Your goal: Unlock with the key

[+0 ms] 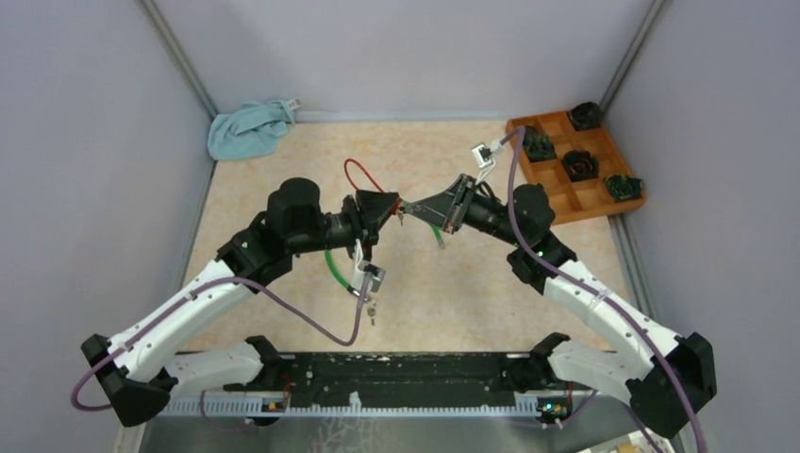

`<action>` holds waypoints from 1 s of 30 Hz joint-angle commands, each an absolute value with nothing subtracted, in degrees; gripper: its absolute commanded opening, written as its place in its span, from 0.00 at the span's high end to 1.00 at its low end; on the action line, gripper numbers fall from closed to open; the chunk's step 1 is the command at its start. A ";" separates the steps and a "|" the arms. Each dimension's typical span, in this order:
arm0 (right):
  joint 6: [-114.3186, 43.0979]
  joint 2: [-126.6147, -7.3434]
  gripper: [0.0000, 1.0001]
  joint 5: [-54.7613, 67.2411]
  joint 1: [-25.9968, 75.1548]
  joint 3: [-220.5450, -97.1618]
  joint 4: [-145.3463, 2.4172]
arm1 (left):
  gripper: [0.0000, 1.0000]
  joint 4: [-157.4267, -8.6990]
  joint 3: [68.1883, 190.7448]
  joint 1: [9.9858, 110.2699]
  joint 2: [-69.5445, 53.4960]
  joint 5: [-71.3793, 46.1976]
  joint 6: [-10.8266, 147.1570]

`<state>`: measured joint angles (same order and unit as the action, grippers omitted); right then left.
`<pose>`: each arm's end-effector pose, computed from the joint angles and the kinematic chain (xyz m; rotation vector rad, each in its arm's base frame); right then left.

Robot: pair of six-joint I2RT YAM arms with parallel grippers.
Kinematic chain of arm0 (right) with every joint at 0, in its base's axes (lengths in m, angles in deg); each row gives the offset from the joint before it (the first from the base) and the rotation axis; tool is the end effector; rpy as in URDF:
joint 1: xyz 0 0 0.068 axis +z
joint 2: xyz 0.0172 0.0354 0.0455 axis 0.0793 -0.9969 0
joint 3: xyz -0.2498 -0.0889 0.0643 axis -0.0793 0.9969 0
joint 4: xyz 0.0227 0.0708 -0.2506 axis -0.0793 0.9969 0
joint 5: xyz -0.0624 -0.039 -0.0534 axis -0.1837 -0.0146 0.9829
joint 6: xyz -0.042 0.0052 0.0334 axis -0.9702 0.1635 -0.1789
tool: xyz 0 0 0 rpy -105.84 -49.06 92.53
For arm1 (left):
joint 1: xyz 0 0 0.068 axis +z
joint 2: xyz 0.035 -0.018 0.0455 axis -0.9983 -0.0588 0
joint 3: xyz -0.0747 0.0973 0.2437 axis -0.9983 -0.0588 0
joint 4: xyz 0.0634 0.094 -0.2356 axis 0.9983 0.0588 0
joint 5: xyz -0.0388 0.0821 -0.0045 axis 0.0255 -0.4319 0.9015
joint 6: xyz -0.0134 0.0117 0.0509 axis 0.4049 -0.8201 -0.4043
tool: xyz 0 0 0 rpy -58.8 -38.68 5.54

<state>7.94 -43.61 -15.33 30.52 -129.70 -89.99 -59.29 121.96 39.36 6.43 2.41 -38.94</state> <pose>0.1826 0.1493 0.3600 -0.2539 1.6623 1.5397 0.1484 -0.1815 0.3871 1.8340 0.3264 0.2016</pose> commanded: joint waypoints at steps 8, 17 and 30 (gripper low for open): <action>33.17 -41.51 1.00 -13.71 31.31 -121.20 -107.78 | 1.00 -80.82 112.63 38.22 9.40 1.46 -53.11; 45.42 -42.74 1.00 -11.59 31.31 -114.70 -119.75 | 1.00 -92.45 107.58 38.23 9.78 -0.15 -57.89; 35.62 -38.39 0.69 -13.55 28.44 -117.84 -112.40 | 1.00 -91.58 106.35 38.20 11.06 -1.61 -58.88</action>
